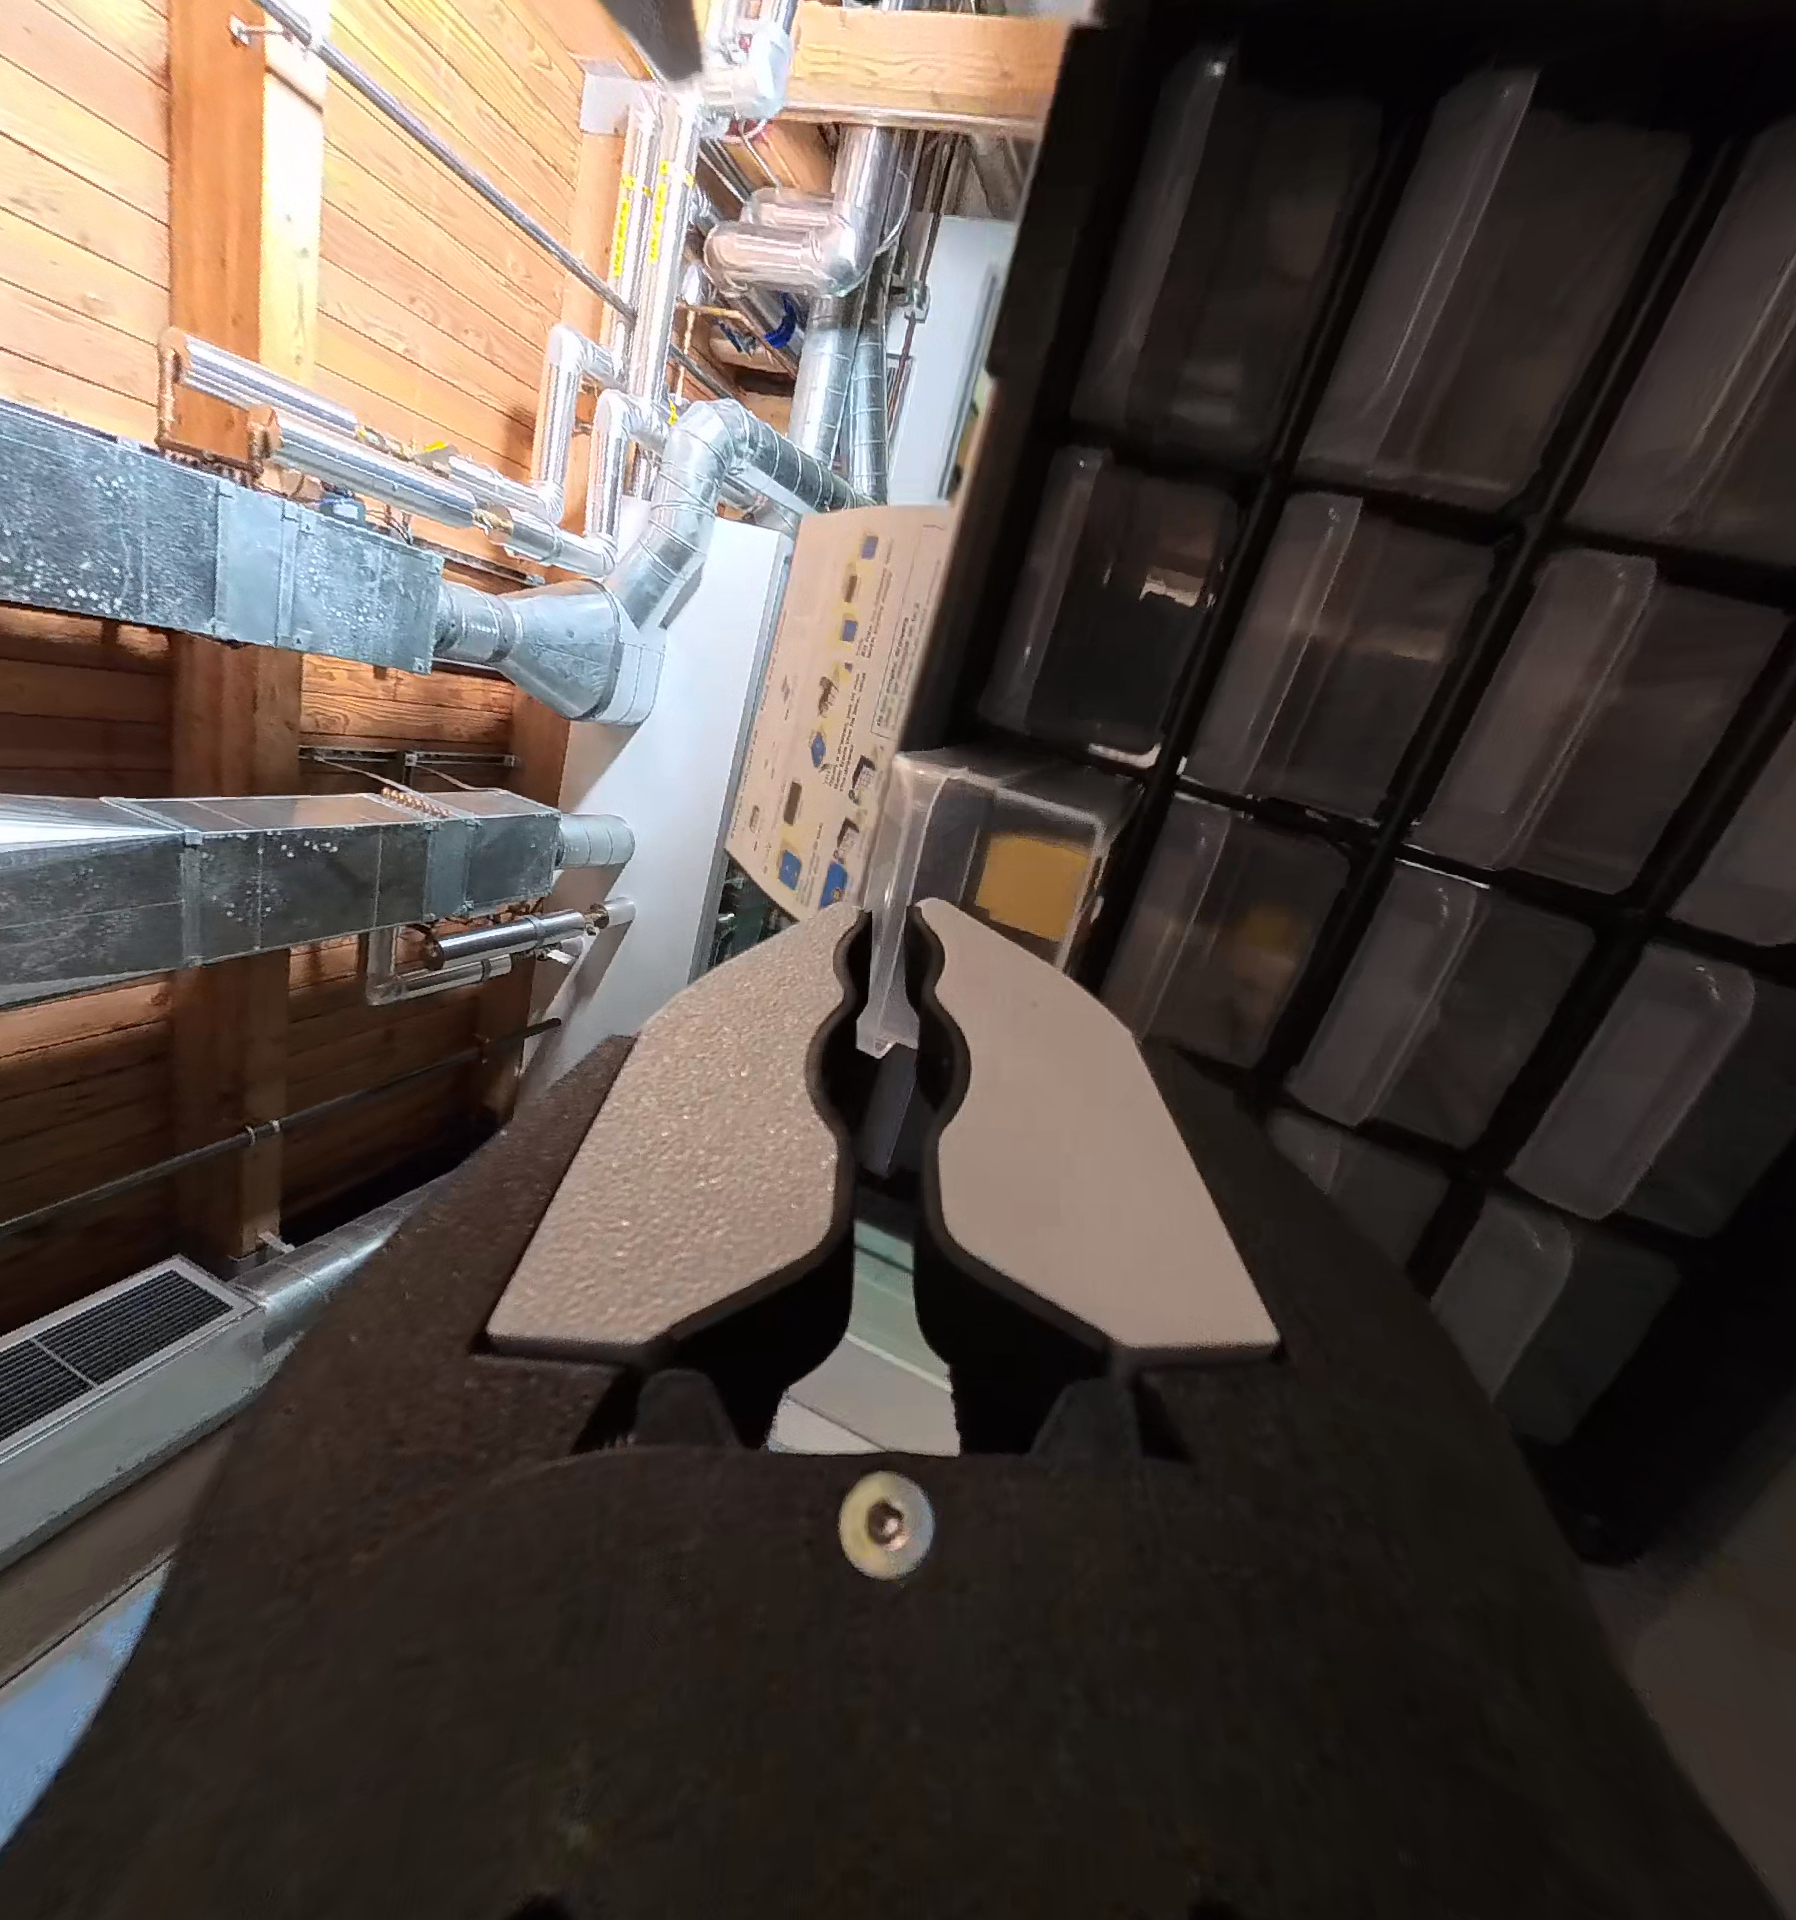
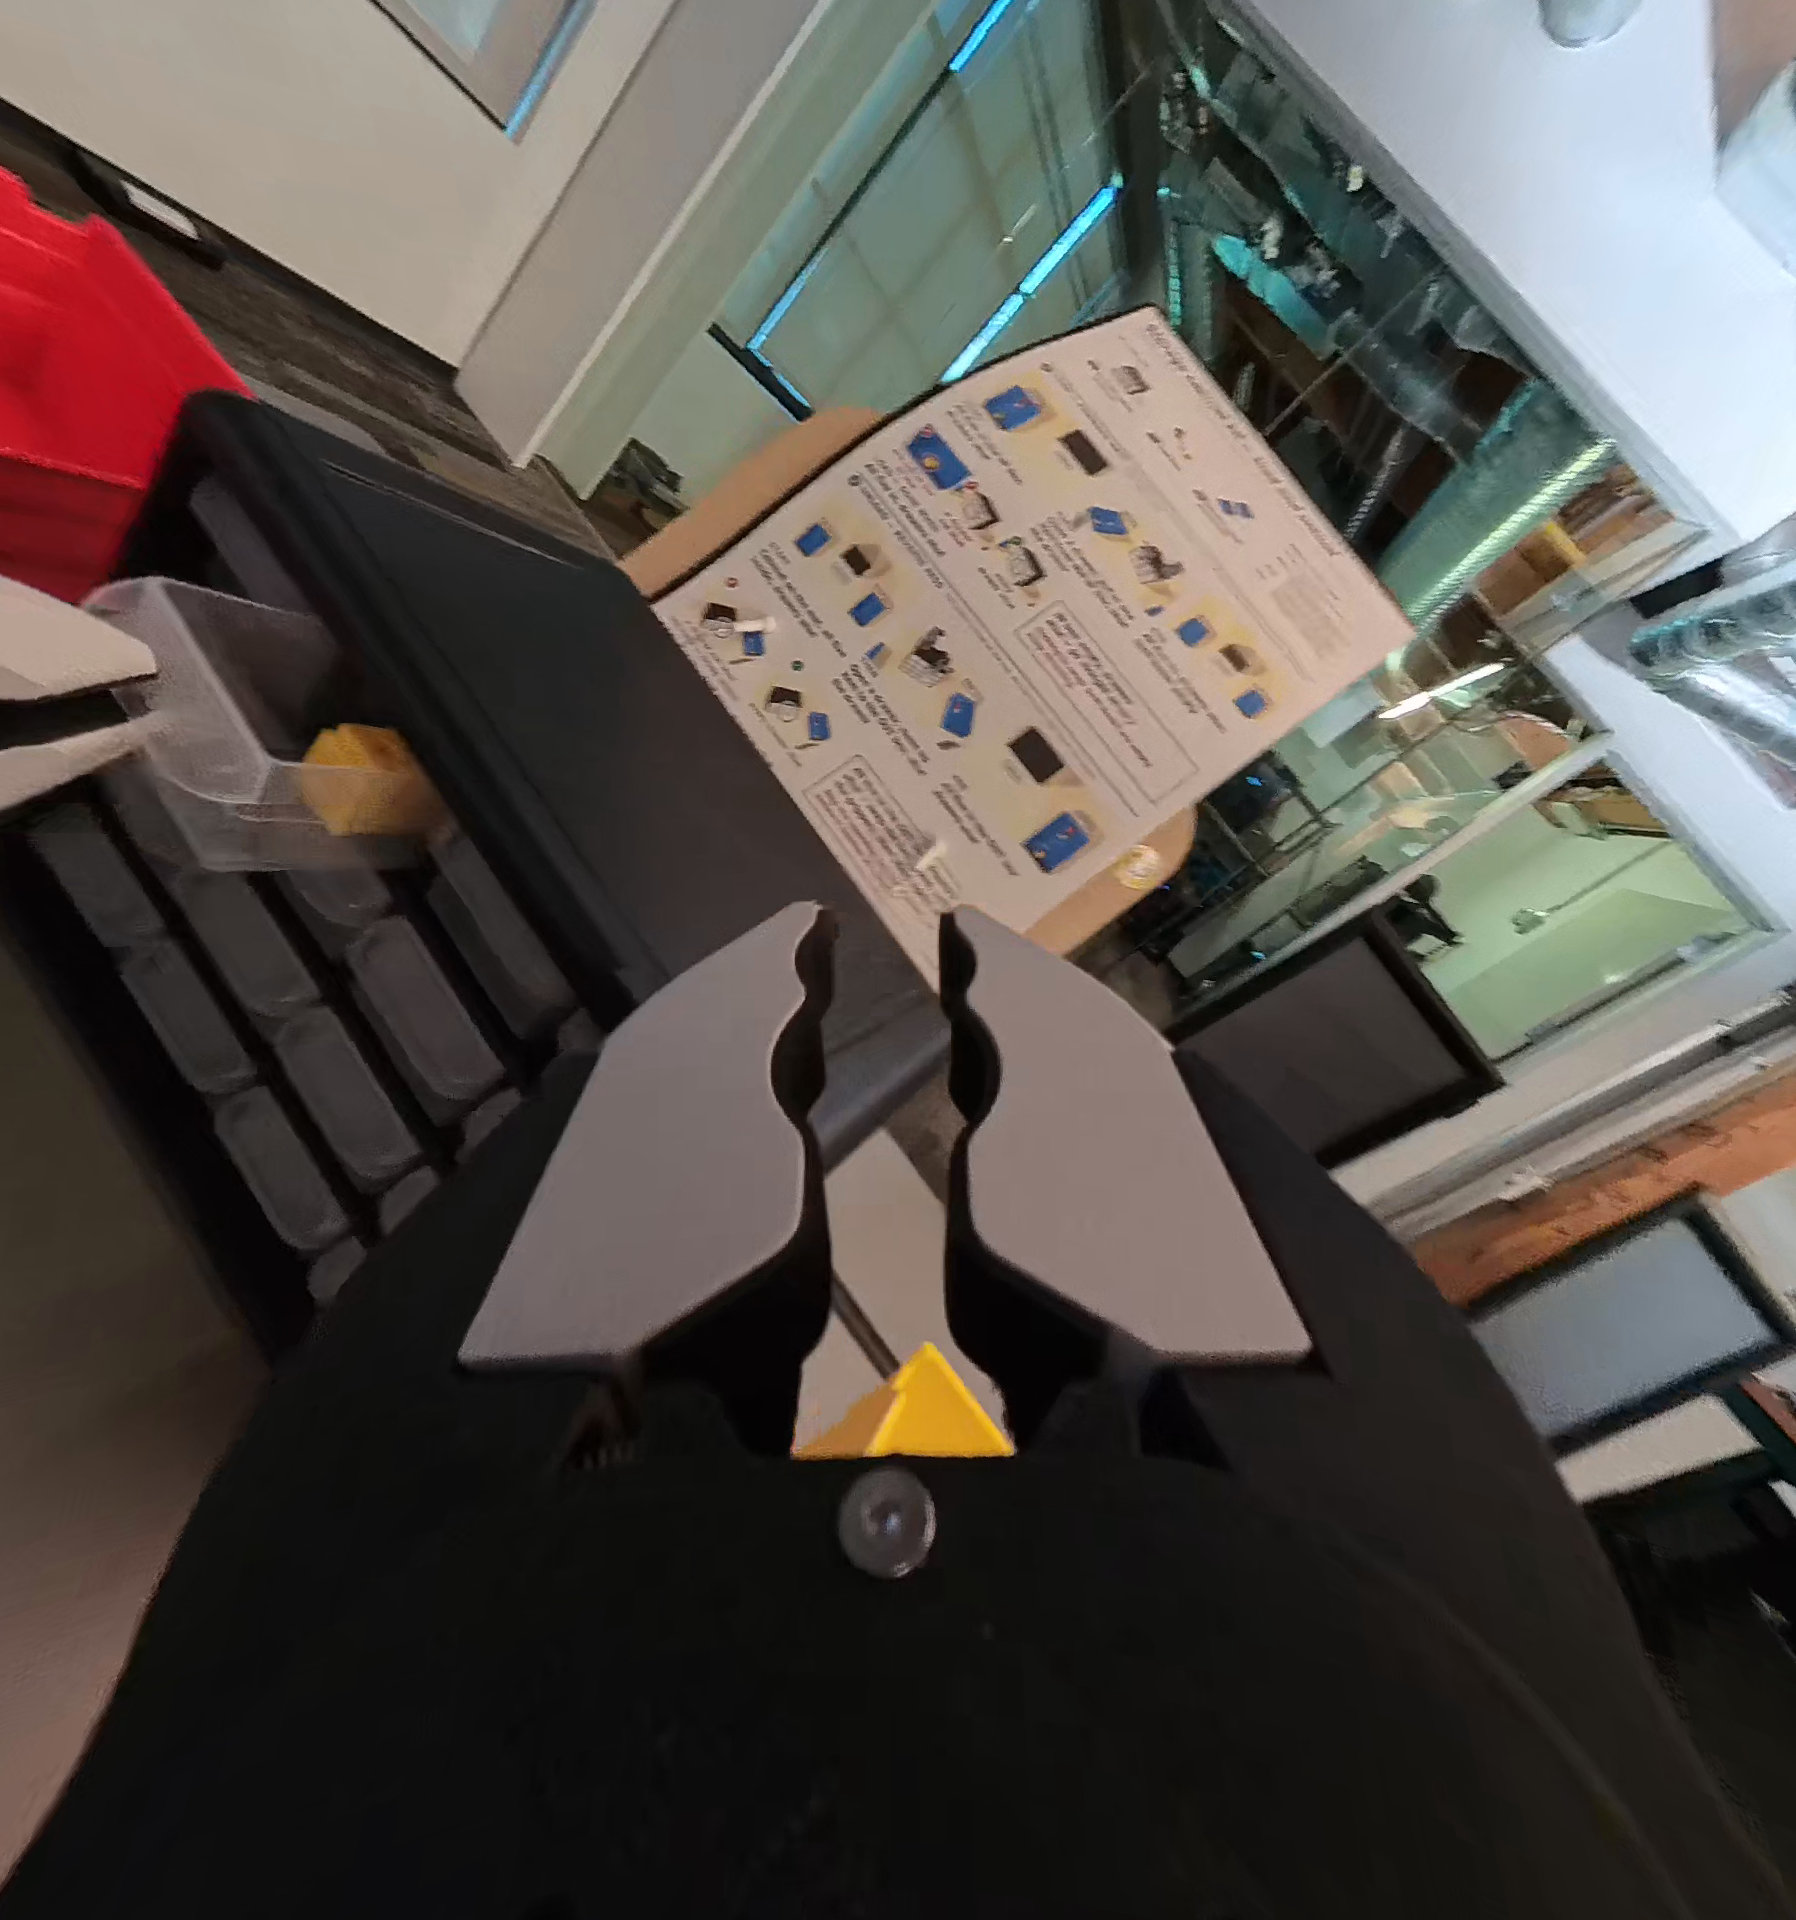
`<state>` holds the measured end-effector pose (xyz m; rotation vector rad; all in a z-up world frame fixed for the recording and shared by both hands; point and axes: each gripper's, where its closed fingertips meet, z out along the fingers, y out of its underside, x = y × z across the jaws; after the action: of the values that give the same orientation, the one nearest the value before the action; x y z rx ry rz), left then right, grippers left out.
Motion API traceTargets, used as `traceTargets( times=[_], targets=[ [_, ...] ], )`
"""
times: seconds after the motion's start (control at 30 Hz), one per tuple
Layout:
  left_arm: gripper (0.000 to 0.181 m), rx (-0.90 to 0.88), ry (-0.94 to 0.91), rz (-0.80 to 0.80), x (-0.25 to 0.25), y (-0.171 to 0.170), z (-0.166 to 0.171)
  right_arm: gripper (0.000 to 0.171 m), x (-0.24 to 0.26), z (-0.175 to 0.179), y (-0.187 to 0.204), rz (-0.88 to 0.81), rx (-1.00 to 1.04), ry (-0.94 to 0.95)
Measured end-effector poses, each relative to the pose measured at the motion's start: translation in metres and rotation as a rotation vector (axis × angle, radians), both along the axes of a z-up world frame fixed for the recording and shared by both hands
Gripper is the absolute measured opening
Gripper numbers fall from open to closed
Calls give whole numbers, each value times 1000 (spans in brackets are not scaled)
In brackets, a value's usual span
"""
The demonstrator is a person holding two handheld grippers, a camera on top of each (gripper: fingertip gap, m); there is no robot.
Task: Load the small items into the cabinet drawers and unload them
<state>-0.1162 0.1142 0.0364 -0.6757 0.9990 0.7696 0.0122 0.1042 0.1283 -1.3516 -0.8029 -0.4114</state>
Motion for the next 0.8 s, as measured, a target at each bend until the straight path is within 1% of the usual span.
traceTargets(
  times=[0.1, 0.2, 0.27, 0.33, 0.4, 0.47, 0.6, 0.7, 0.77, 0.8],
  targets=[
    [6, 3, -10, -24, -5, -18, 1, 20, -27, -15, -4, 132, -119, 47],
    [6, 7, -11, -43, -8, -32, -2, 20, -56, -27, -18, 270, -251, 80],
    [6, 6, -7, -48, -12, -39, -7, 17, -73, -29, -27, 336, -316, 89],
    [6, -8, 5, -45, -17, -40, -14, 11, -91, -28, -32, 410, -387, 53],
    [7, -13, 7, -62, -18, -42, -18, 15, -109, -30, -30, 458, -548, 8],
    [7, -17, 2, -66, -16, -42, -18, 21, -123, -33, -22, 455, -704, -51],
    [7, -32, -18, -77, -15, -42, -15, 22, -135, -63, -9, 372, -997, -249],
    [7, -28, -27, -83, -14, -43, -13, 26, -131, -91, 0, 267, -1078, -440],
    [7, -27, -30, -83, -13, -44, -12, 27, -132, -100, 8, 212, -1074, -500],
    [7, -25, -33, -84, -13, -44, -12, 27, -136, -103, 9, 214, -1091, -501]
  ],
)
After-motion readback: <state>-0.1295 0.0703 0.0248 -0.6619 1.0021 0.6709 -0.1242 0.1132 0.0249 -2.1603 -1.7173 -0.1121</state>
